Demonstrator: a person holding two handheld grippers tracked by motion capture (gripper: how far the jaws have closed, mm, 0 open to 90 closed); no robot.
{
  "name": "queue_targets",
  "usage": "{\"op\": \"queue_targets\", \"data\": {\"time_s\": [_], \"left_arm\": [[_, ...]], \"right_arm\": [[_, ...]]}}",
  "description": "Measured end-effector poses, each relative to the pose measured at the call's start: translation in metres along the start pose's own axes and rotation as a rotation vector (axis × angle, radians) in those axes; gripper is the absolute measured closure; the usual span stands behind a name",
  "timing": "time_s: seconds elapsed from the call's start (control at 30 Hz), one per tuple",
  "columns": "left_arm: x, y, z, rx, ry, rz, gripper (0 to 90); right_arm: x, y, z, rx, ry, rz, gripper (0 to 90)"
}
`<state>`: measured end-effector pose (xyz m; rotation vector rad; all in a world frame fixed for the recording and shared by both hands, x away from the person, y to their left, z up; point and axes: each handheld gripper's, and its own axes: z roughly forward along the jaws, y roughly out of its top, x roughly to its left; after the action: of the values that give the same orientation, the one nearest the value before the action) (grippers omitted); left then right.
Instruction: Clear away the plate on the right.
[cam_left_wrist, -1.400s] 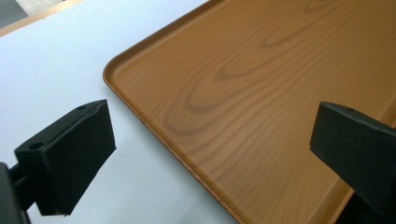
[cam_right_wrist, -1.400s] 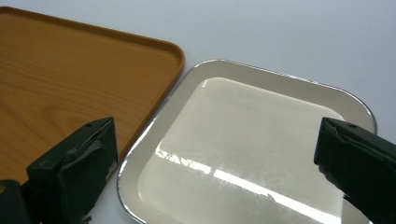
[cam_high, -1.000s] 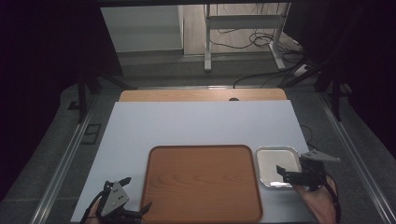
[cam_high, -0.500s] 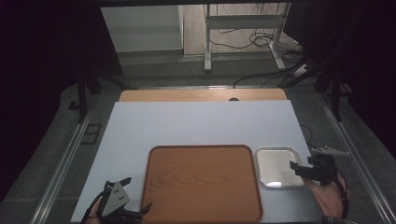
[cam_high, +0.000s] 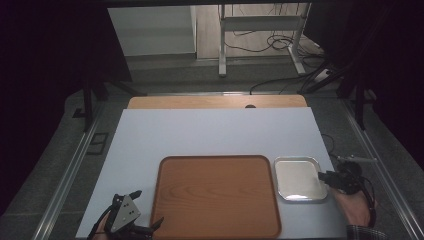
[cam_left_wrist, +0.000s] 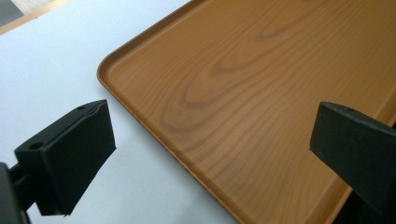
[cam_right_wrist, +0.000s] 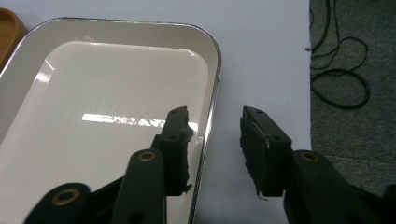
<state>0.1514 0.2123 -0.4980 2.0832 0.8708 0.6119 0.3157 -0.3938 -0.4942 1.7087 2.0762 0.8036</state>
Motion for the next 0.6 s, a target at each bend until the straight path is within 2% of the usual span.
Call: {"op": "queue_targets", "data": {"time_s": [0.07, 0.23, 0.27, 0.4, 0.57, 0.6], "left_arm": [[0.0, 0.0, 0.0, 0.003, 0.0, 0.003, 0.0], [-0.001, 0.0, 0.001, 0.008, -0.001, 0.009, 0.0], [-0.001, 0.0, 0.001, 0.011, 0.0, 0.013, 0.0], [-0.002, 0.0, 0.001, 0.013, 0.0, 0.017, 0.0], [-0.002, 0.0, 0.001, 0.012, 0.002, 0.019, 0.0], [-0.002, 0.0, 0.001, 0.013, 0.002, 0.019, 0.0]], "right_arm": [[-0.002, 0.001, 0.003, 0.019, 0.025, 0.016, 70.2], [-0.004, 0.002, 0.007, 0.038, 0.053, 0.034, 77.3], [-0.005, 0.002, 0.008, 0.047, 0.074, 0.058, 82.6], [-0.007, 0.002, 0.008, 0.053, 0.096, 0.095, 84.4], [-0.017, 0.0, 0.007, 0.044, 0.195, 0.196, 88.1], [-0.017, 0.0, 0.006, 0.044, 0.191, 0.191, 88.2]]}}
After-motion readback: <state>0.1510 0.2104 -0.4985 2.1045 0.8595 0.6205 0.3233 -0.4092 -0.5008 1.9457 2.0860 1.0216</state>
